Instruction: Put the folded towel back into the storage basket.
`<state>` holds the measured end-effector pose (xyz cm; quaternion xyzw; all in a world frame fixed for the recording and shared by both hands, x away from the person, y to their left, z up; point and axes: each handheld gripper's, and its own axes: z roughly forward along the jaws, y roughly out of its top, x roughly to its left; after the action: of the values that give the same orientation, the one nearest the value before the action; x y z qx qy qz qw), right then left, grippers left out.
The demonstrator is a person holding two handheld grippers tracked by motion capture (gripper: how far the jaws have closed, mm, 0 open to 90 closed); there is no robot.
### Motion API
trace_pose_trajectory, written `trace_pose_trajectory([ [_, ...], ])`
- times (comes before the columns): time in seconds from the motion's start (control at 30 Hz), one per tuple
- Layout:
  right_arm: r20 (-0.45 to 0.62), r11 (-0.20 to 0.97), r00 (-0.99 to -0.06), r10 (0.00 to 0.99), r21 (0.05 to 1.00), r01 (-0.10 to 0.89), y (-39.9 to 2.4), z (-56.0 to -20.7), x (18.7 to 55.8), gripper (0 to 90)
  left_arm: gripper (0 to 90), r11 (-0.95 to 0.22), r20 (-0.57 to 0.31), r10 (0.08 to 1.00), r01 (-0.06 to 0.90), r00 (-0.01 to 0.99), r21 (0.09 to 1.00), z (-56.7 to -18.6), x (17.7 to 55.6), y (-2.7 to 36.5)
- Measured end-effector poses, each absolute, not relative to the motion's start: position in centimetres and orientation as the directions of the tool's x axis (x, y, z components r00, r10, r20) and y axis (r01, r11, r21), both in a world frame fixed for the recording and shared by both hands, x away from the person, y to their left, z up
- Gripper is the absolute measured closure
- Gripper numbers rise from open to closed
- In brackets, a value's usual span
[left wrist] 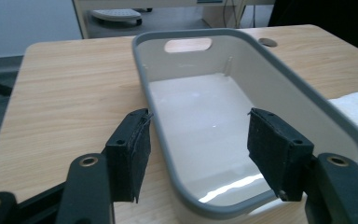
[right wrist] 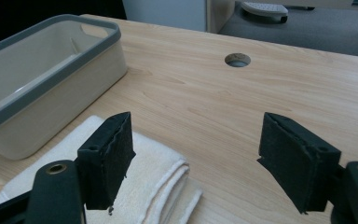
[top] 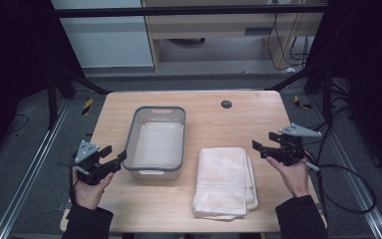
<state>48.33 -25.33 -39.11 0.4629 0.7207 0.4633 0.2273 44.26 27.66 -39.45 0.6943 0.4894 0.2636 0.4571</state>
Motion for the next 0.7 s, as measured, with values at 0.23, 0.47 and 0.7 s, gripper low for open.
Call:
trace_pose_trajectory([
  [0.23, 0.097, 0.151, -0.482, 0.871, 0.88, 0.451, -24.8, -38.4, 48.5, 26.5, 38.4, -0.138, -0.069, 0.897, 0.423, 0.437, 0.895, -38.8, 44.3, 24.7],
  [0.47, 0.101, 0.151, -0.489, 0.867, 0.881, 0.449, -24.6, -38.1, 48.5, 26.9, 38.5, -0.159, -0.065, 0.878, 0.415, 0.475, 0.896, -38.4, 44.1, 22.7],
  [0.7, 0.109, 0.147, -0.49, 0.865, 0.878, 0.455, -24.1, -38.3, 48.6, 27.5, 39.0, -0.178, -0.063, 0.854, 0.404, 0.516, 0.897, -38.4, 43.6, 20.4],
])
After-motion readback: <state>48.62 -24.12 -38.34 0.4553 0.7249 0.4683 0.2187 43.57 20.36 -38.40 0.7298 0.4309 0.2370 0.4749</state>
